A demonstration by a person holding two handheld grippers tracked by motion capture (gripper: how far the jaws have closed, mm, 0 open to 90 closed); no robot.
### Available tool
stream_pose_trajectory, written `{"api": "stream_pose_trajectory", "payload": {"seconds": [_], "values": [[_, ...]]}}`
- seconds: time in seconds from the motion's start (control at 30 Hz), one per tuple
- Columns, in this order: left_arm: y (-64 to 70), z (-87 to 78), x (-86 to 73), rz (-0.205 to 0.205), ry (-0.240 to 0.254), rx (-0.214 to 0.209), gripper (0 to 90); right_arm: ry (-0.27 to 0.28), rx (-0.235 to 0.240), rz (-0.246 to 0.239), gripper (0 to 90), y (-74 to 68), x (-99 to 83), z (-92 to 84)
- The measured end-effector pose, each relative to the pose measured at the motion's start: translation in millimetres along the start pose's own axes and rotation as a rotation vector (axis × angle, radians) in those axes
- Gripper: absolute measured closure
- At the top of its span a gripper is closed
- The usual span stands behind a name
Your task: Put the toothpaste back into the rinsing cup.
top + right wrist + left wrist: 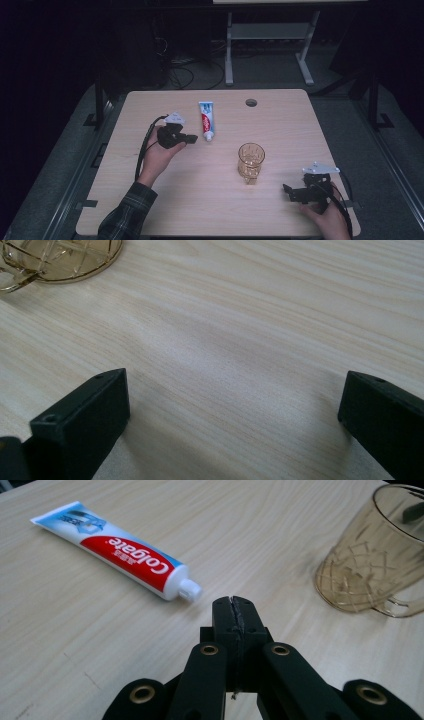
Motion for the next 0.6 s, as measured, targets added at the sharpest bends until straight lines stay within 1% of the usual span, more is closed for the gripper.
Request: {"api": "stream_pose_trajectory", "payload": {"seconds": [0.07,0.13,0.17,0.2,0.3,0.33,0.37,0.47,0.5,0.6], "values": [[-1.5,1.5,1.5,0.005,-0.004,-0.001,90.0,0.000,0.000,0.000,0.0,0.0,0.0,0.0],[-3.5,6.1,6.0,-0.003,0.006,-0.009,90.0,0.000,0.000,-0.001,0.0,-0.1,-0.1,-0.1],[-5.2,10.7,8.7,-0.005,0.007,-0.006,90.0,0.000,0.000,-0.001,0.0,-0.1,-0.1,-0.1],[-5.2,10.7,8.7,-0.005,0.007,-0.006,90.0,0.000,0.000,-0.001,0.0,-0.1,-0.1,-0.1],[-7.3,18.0,14.7,0.004,0.012,-0.008,90.0,0.000,0.000,-0.003,0.0,-0.1,-0.1,-0.1],[-9.0,23.1,18.7,0.005,0.011,-0.005,90.0,0.000,0.000,-0.002,0.0,-0.2,-0.1,-0.2],[-9.0,23.1,18.7,0.005,0.011,-0.005,90.0,0.000,0.000,-0.002,0.0,-0.2,-0.1,-0.2],[-13.2,33.6,26.3,0.013,0.009,-0.006,90.0,0.000,0.000,-0.002,0.0,-0.2,-0.1,-0.1],[-13.2,33.6,26.3,0.013,0.009,-0.006,90.0,0.000,0.000,-0.002,0.0,-0.2,-0.1,-0.1],[-16.4,41.8,30.6,0.015,0.005,-0.006,90.0,0.001,0.001,-0.003,0.0,-0.1,-0.1,-0.1]]}}
Point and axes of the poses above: each handheld gripper's, and its own axes: z roughly forward along the jaws, x roughly out of its top, y roughly to its right, the point moved 10 cm from there along z, roughly forward along the jaws, and after that the axes turned 7 degrees about y, right-handed, at the moved point
